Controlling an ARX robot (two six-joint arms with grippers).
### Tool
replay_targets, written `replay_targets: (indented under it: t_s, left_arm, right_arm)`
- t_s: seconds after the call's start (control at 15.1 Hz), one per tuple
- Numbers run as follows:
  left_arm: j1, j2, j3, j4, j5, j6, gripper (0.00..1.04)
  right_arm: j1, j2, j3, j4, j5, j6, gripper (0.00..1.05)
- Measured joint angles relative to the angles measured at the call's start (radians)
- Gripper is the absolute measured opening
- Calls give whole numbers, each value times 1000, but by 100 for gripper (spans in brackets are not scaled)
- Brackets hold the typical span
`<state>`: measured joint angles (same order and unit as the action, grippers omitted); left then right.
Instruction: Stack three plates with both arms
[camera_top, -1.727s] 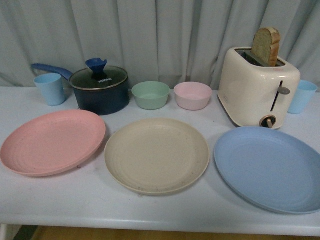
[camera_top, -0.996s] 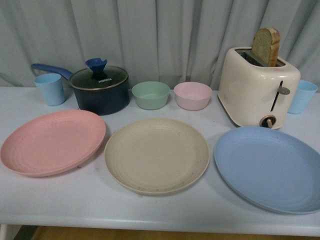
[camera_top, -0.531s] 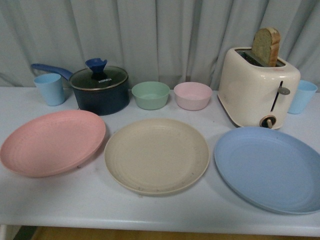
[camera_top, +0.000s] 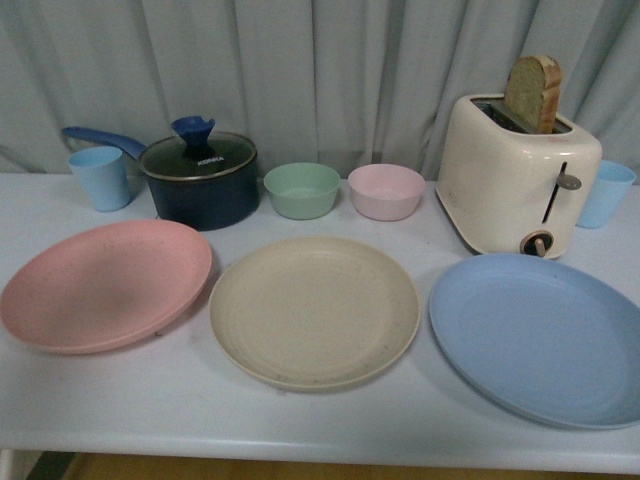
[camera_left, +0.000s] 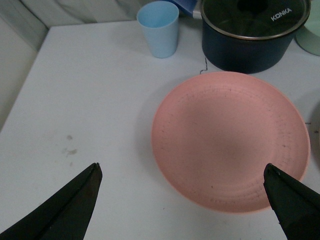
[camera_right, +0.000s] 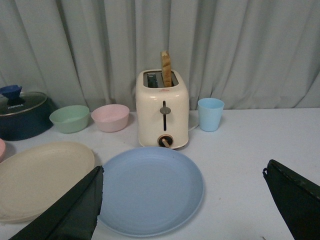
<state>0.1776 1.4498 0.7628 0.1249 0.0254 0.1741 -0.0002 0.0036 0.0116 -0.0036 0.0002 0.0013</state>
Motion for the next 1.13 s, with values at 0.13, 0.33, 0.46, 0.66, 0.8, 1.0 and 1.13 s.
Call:
replay_targets:
  t_s: [0.13,0.33,0.46,0.66,0.8,1.0,1.13]
  left_arm:
    - [5,31,22,-10,12,2,98]
    - [26,148,97,2,65,18,98]
    - [45,275,191,-38,122,43,98]
    - [168,708,572,-250,229,68,98]
    - [172,746,603,-254,231,71,98]
    - [143,796,635,-250,228,78,98]
    - [122,844,654,-241,211,85,98]
  right_arm:
    - [0,0,0,0,0,0,98]
    - [0,0,0,0,0,0,98]
    - [0,0,0,0,0,0,98]
    - [0,0,0,0,0,0,98]
    - [0,0,0,0,0,0,98]
    - [0,0,0,0,0,0,98]
    - [0,0,0,0,0,0,98]
